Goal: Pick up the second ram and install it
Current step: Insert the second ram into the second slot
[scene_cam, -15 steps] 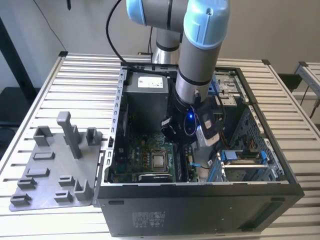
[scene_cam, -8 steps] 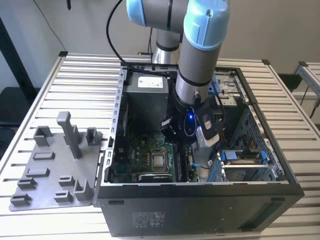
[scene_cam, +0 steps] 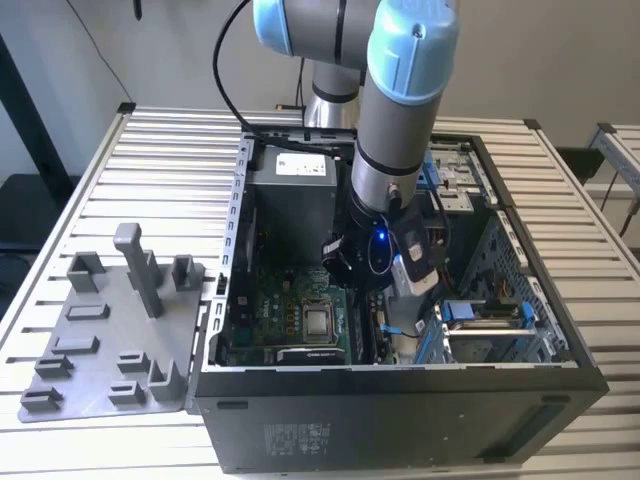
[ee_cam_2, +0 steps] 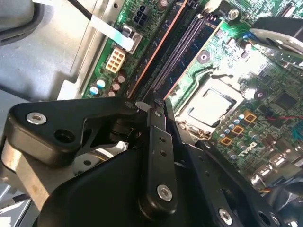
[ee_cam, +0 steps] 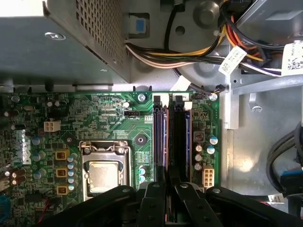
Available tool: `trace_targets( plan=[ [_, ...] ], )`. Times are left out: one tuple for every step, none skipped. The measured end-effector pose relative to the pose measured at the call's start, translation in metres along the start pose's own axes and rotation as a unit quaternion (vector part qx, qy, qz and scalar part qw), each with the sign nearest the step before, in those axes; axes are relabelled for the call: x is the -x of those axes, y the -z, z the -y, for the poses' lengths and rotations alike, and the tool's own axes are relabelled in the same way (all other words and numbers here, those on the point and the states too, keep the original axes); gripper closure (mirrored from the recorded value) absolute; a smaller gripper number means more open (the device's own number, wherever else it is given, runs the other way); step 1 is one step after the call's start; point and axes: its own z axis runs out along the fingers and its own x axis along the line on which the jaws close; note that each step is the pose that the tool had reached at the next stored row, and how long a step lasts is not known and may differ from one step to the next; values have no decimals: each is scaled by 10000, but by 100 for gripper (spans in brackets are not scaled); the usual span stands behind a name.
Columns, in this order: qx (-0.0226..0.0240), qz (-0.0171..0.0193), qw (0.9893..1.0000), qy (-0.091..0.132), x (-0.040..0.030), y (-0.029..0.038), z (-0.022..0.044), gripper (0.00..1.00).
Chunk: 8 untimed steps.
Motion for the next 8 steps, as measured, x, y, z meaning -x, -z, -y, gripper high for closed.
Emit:
trace_targets(
  plan=[
    [0,0,10000,0,0,0,0,86],
    [0,0,10000,0,0,0,0,86],
    [-1,0,10000,0,0,0,0,86],
    [0,0,10000,0,0,0,0,86],
    [0,0,10000,0,0,-1,0,86],
    [0,0,10000,0,0,-1,0,86],
    [0,0,10000,0,0,-1,0,86],
    [1,0,10000,0,0,-2,-2,86]
  ],
)
